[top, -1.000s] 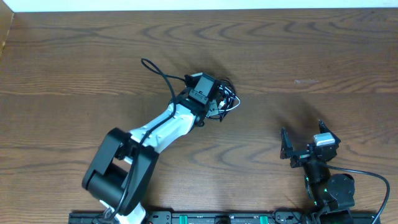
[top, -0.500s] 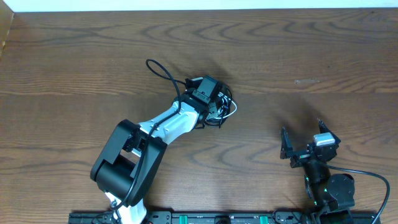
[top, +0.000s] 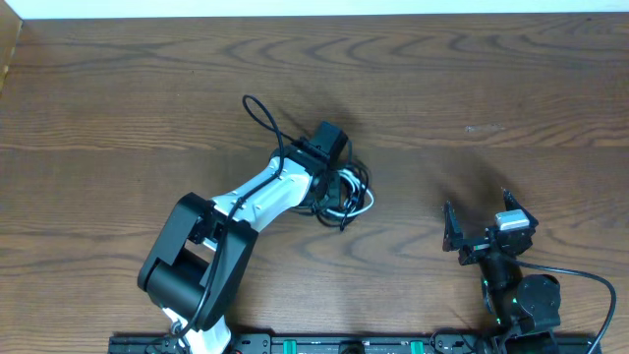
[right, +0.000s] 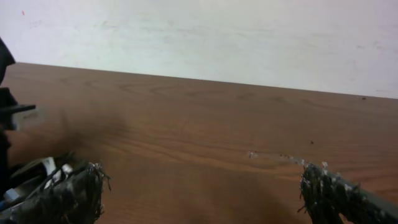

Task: Untangle cables

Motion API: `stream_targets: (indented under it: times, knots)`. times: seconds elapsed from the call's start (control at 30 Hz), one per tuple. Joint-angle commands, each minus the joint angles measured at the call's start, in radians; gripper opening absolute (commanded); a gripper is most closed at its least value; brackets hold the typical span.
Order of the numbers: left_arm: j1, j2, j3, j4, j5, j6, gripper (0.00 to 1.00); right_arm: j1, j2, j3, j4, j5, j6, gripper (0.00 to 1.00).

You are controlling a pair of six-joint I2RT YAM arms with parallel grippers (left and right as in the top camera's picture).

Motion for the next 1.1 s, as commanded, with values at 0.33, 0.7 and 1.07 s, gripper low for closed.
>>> stream_targets:
  times: [0.33, 0.7, 1.07]
  knots:
    - [-0.003, 0.048, -0.043, -0.241, 0.103, 0.083, 0.08, -0.001, -0.005, -0.001, -0.005, -0.003, -0.008, 0.99]
    - [-0.003, -0.111, -0.042, -0.274, 0.122, 0.028, 0.08, -0.001, -0.005, -0.001, -0.005, -0.003, -0.008, 0.99]
    - [-0.004, -0.366, -0.042, -0.207, 0.119, -0.032, 0.08, -0.001, -0.005, -0.001, -0.005, -0.003, -0.008, 0.99]
